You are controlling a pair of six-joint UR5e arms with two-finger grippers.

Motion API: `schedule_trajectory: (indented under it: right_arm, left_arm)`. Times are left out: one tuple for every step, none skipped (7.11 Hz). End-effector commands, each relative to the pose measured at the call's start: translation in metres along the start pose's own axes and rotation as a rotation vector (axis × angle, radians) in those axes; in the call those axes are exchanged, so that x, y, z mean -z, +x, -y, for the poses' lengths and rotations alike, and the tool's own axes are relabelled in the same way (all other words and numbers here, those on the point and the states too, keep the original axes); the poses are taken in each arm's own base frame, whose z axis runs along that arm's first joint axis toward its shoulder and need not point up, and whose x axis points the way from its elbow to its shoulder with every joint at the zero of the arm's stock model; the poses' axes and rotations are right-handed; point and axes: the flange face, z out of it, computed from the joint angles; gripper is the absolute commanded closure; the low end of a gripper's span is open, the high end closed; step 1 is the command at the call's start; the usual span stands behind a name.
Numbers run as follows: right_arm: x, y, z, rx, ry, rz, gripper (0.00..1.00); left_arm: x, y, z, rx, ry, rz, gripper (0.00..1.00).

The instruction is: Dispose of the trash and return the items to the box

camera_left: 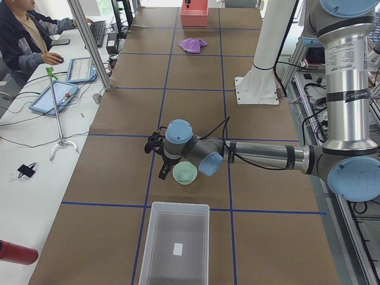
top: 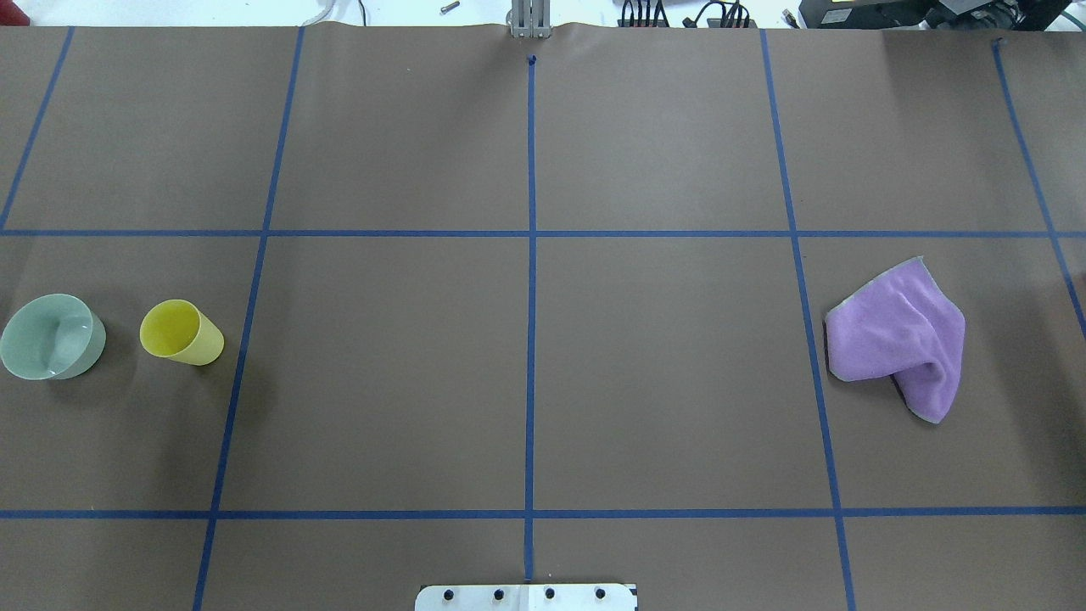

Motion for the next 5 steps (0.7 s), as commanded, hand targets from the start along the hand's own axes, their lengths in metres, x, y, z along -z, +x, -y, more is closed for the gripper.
schedule_trajectory:
  right_arm:
    - [-0.004, 0.003, -0.006, -0.006, -0.003, 0.003, 0.0]
    - [-0.006, 0.005, -0.011, -0.009, -0.01, 0.007, 0.0]
    - [-0.008, 0.002, -0.012, -0.007, -0.01, 0.038, 0.0]
    - [-0.011, 0.004, -0.022, -0.015, -0.018, 0.052, 0.0]
    - [-0.014, 0.005, -0.023, -0.019, -0.025, 0.05, 0.0]
  left_arm:
    - [-0.009, 0.074, 0.024, 0.101, -0.008, -0.068, 0.03]
    - [-0.018, 0.094, 0.024, 0.13, -0.022, -0.072, 0.03]
    - [-0.03, 0.112, 0.022, 0.182, -0.044, -0.073, 0.03]
    - [-0.069, 0.149, 0.024, 0.19, -0.061, -0.032, 0.03]
    - [-0.095, 0.158, 0.018, 0.176, -0.071, 0.017, 0.03]
